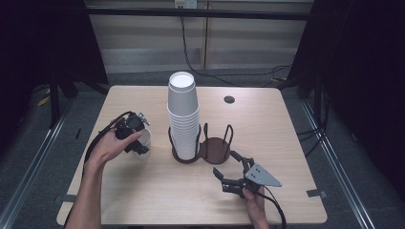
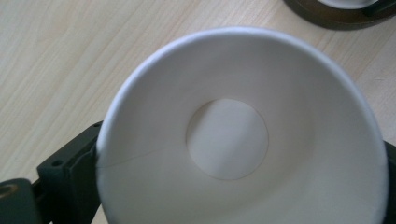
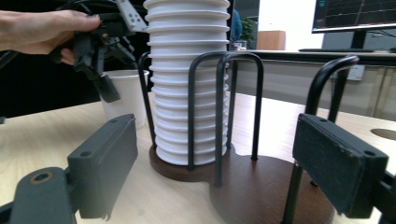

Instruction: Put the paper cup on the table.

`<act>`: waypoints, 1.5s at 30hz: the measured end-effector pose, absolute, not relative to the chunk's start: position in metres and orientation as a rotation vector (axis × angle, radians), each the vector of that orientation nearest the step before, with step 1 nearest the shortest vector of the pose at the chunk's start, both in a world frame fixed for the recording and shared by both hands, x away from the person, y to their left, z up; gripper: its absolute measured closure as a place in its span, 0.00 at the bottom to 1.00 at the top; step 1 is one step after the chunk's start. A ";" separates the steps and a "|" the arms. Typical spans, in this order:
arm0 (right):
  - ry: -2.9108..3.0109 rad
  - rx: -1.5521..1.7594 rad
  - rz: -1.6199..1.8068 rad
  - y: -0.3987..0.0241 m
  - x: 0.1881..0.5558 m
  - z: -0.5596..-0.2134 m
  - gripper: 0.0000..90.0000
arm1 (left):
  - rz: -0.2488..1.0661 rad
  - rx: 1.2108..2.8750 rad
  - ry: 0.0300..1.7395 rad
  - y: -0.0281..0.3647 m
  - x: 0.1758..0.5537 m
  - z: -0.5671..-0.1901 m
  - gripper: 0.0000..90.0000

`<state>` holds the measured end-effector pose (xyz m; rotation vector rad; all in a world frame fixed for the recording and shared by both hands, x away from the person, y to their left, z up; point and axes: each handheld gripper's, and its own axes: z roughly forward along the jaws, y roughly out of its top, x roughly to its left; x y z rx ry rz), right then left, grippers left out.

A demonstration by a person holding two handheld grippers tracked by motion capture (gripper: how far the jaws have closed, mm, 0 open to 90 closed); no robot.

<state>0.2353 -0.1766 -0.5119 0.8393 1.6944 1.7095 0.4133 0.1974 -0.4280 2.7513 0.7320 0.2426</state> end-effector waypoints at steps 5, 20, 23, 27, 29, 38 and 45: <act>1.693 0.841 1.706 -0.177 0.235 -0.512 0.15 | 0.263 2.720 0.743 0.203 0.411 -0.431 0.03; 1.690 0.840 1.705 -0.177 0.235 -0.512 0.15 | 0.245 2.642 0.762 0.224 0.397 -0.449 0.12; 1.690 0.840 1.706 -0.177 0.235 -0.512 0.15 | 0.245 2.602 0.768 0.228 0.393 -0.451 0.17; 1.690 0.840 1.706 -0.177 0.235 -0.512 0.15 | 0.245 2.574 0.788 0.234 0.388 -0.452 0.17; 1.690 0.840 1.706 -0.177 0.235 -0.512 0.15 | 0.250 2.548 0.797 0.239 0.385 -0.451 0.17; 1.690 0.840 1.706 -0.177 0.235 -0.512 0.15 | 0.249 2.400 0.846 0.255 0.365 -0.449 0.17; 1.690 0.840 1.706 -0.177 0.235 -0.512 0.15 | 0.319 2.253 0.872 0.261 0.342 -0.445 0.17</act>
